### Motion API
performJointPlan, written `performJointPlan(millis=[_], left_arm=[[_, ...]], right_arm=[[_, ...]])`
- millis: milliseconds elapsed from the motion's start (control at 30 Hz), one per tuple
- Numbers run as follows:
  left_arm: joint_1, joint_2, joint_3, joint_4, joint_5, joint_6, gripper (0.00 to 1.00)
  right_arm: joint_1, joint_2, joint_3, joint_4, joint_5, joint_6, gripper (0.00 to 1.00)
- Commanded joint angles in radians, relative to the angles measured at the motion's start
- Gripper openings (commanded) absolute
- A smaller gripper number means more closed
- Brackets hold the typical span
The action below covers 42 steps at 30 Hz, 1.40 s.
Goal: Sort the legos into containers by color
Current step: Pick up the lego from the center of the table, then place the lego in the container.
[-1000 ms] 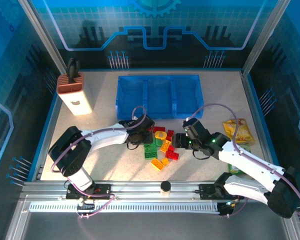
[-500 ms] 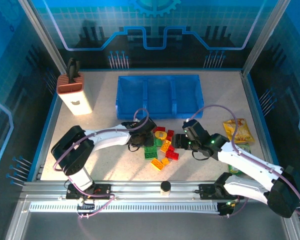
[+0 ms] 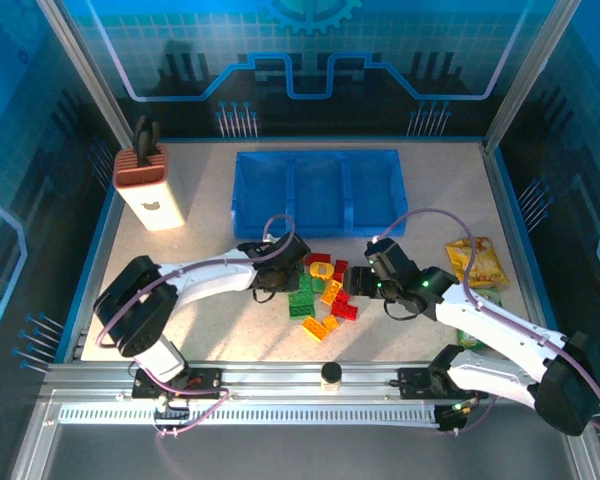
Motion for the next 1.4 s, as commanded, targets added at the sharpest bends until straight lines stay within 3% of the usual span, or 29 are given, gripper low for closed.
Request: performJointPlan(millis=[0, 67, 200, 333, 533, 667, 867, 900, 967, 1067, 1367], left_arm=[[-0.002, -0.104, 0.042, -0.078, -0.069, 0.049, 0.31], [0.023, -0.153, 0.061, -0.092, -0.094, 0.078, 0.31], [0.153, -0.186, 0.122, -0.069, -0.057, 0.159, 0.31], [0.277, -0.085, 0.238, -0.029, 0.017, 0.235, 0.31], [0.36, 0.146, 0.45, -0.042, 0.045, 0.296, 0.28], [0.374, 0.24, 0.529, -0.056, 0.049, 0.302, 0.28], [0.375, 0.241, 0.524, -0.044, 0.039, 0.296, 0.35], [0.378, 0.235, 0.52, -0.043, 0.037, 0.297, 0.38], [0.379, 0.221, 0.506, -0.044, 0.028, 0.298, 0.53], [0.381, 0.181, 0.475, -0.034, 0.02, 0.296, 0.65], [0.381, -0.08, 0.275, 0.051, 0.073, 0.248, 0.7]], right_arm=[[0.017, 0.0, -0.008, 0.019, 0.021, -0.001, 0.69], [0.016, 0.001, -0.008, 0.017, 0.022, -0.001, 0.69], [0.017, 0.008, -0.008, 0.019, 0.013, -0.001, 0.69], [0.016, 0.029, 0.001, 0.014, -0.017, -0.003, 0.69], [0.02, 0.041, 0.004, 0.007, -0.044, -0.001, 0.69], [0.023, 0.049, 0.002, 0.01, -0.056, -0.004, 0.7], [0.024, 0.101, 0.031, -0.018, -0.063, -0.026, 0.71], [0.025, 0.111, 0.034, -0.015, -0.069, -0.03, 0.71], [0.032, 0.13, 0.045, -0.009, -0.077, -0.041, 0.71], [0.055, 0.164, 0.08, -0.019, -0.069, -0.064, 0.71], [0.153, 0.296, 0.25, -0.068, -0.039, -0.103, 0.68]])
